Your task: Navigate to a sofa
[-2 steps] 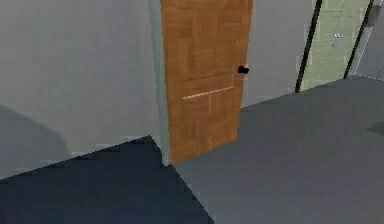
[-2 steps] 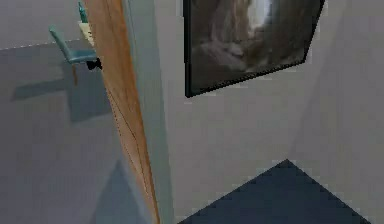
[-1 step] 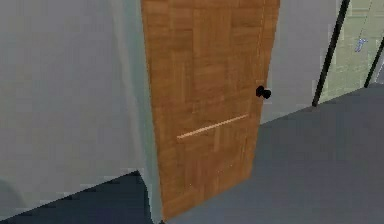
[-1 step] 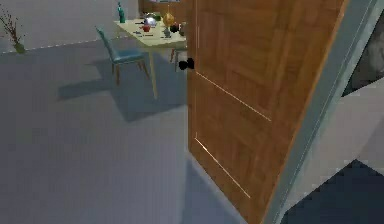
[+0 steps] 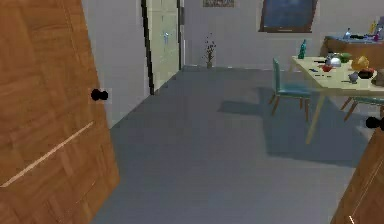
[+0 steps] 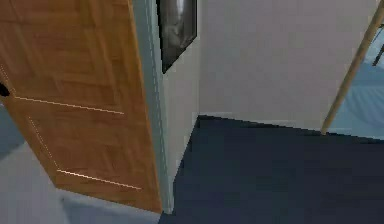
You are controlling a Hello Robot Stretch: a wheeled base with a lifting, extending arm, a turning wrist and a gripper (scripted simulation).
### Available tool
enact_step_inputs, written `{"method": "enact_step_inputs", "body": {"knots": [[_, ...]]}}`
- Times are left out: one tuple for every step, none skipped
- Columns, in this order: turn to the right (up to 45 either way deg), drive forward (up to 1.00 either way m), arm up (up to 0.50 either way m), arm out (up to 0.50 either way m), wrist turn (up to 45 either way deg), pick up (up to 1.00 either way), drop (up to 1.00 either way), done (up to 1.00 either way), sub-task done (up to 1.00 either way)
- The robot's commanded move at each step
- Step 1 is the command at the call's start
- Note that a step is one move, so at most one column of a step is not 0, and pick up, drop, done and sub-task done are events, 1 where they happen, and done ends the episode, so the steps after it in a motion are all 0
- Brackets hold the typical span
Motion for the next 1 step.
{"method": "enact_step_inputs", "body": {"knots": [[45.0, 0.00, 0.00, 0.00, 0.0, 0.00, 0.00, 0.00, 0.00]]}}
